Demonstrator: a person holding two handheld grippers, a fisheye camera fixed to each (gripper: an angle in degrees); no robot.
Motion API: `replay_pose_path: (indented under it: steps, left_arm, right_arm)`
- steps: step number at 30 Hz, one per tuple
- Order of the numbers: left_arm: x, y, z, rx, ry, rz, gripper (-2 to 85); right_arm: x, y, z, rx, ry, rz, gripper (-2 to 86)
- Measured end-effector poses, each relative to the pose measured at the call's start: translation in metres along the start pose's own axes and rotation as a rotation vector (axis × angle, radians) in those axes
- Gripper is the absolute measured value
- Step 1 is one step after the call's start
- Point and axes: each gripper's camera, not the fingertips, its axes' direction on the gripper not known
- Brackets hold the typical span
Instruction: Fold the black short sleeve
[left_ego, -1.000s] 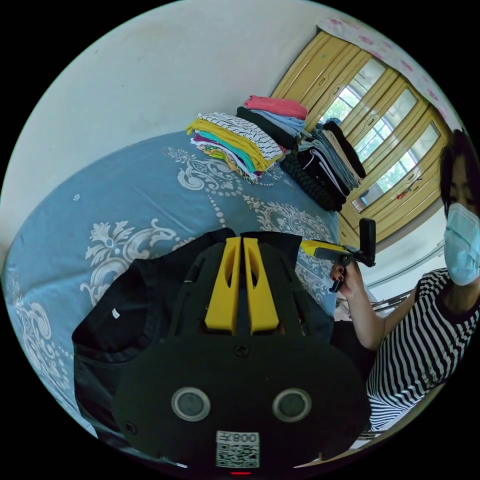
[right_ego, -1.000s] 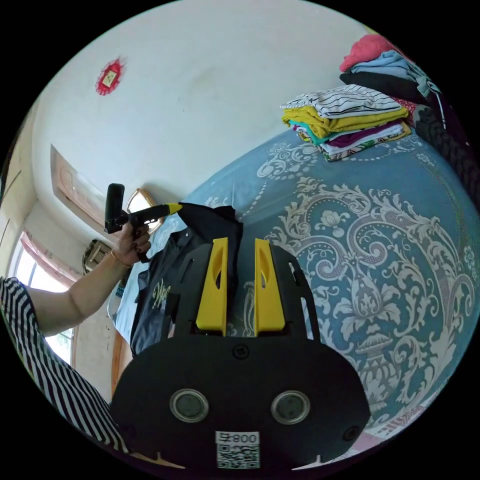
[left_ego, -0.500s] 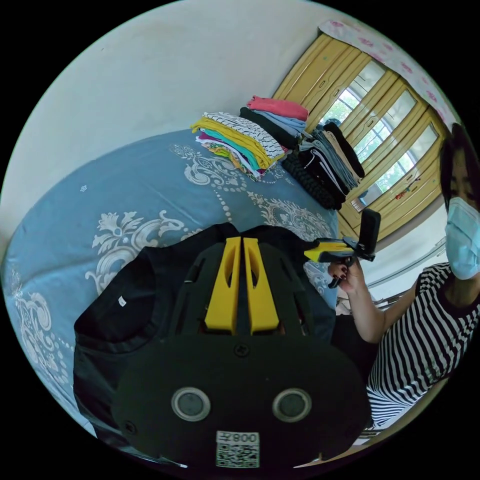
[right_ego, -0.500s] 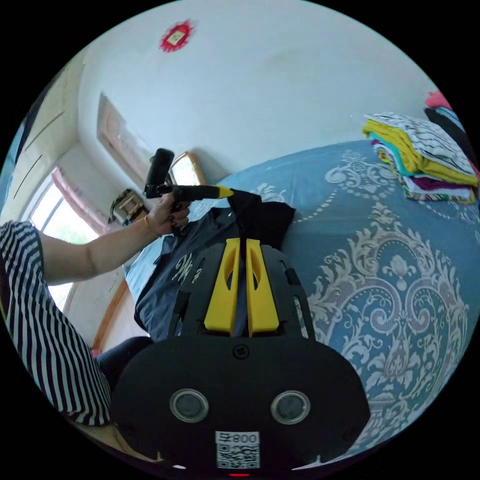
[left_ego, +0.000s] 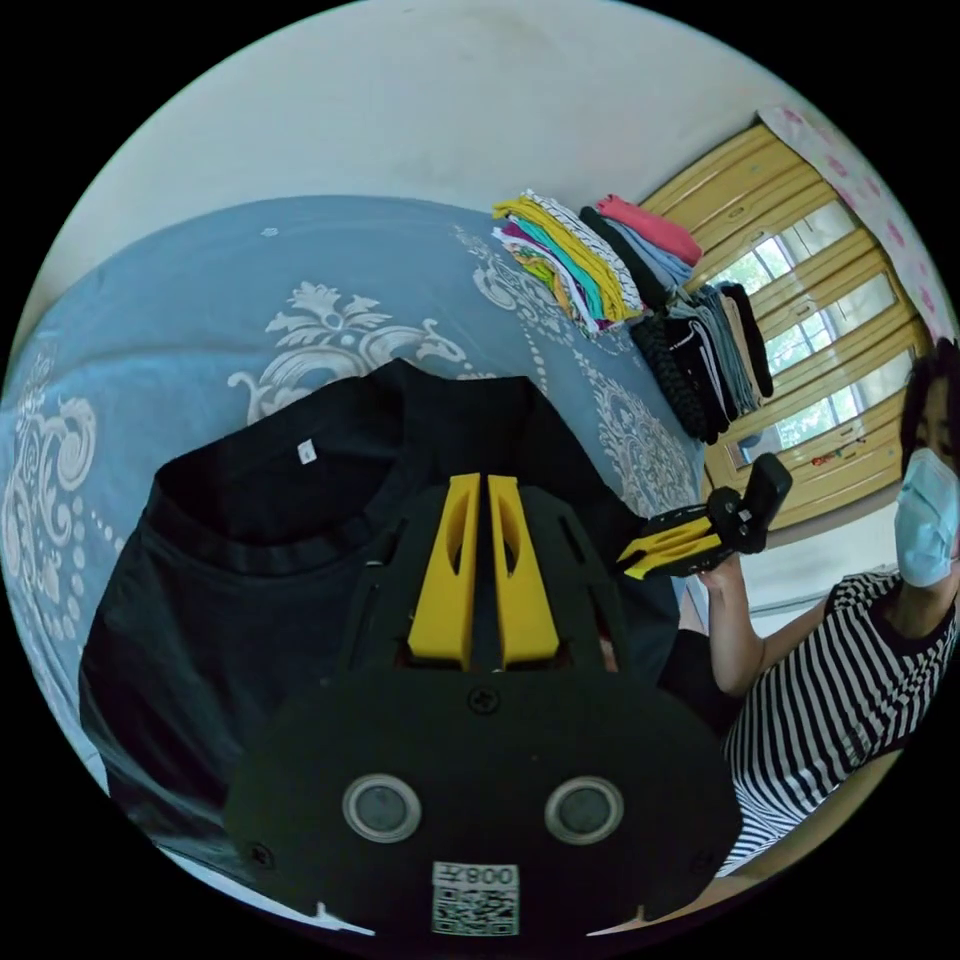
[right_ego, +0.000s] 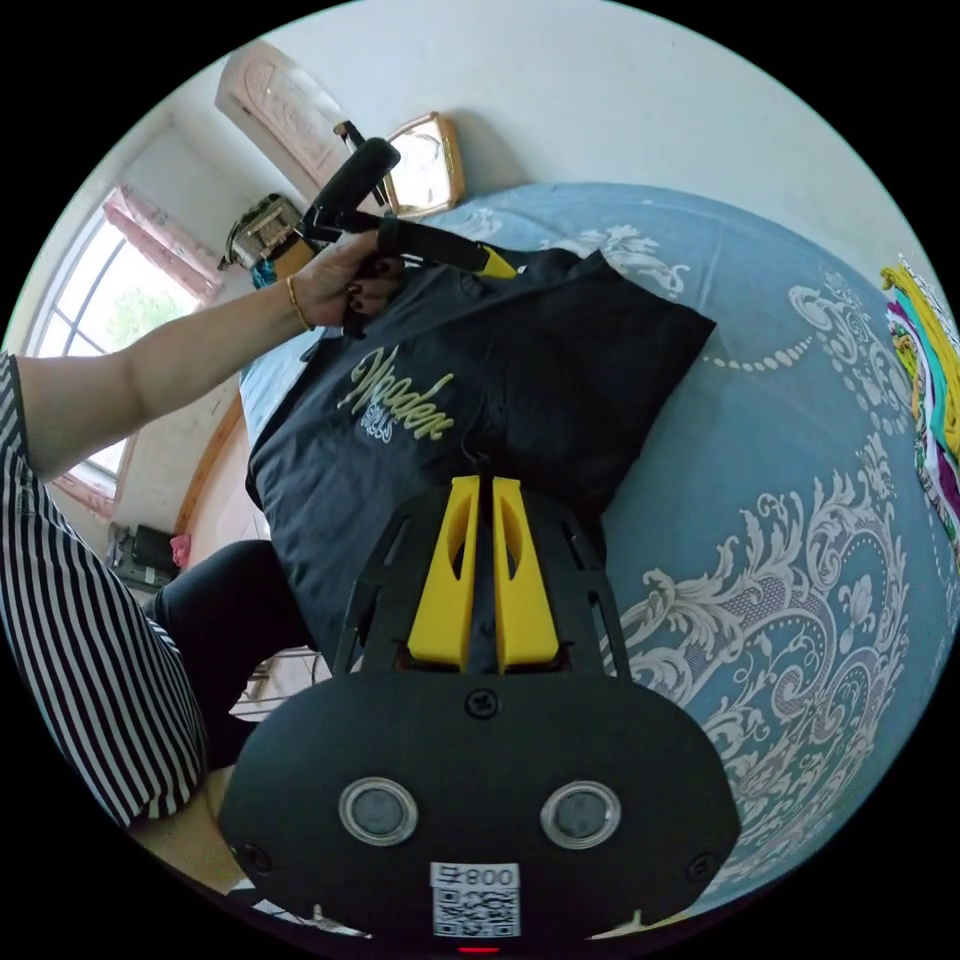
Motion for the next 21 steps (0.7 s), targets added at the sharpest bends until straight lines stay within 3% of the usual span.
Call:
replay_pose_path:
  steps: [10, 15, 21]
  left_arm:
    - [0.02, -0.05, 0.049, -0.102, 0.016, 0.118, 7.0]
    - [0.03, -0.073, 0.086, -0.211, -0.057, 0.148, 3.4]
    - [0.045, -0.088, 0.088, -0.154, -0.052, 0.191, 0.7]
  right_arm:
    - [0.017, -0.015, 0.009, -0.037, -0.056, 0.028, 3.3]
    - [0.029, -0.013, -0.001, 0.037, -0.143, 0.031, 4.3]
    - [0.047, -0.002, -0.017, 0.124, -0.21, 0.055, 6.2]
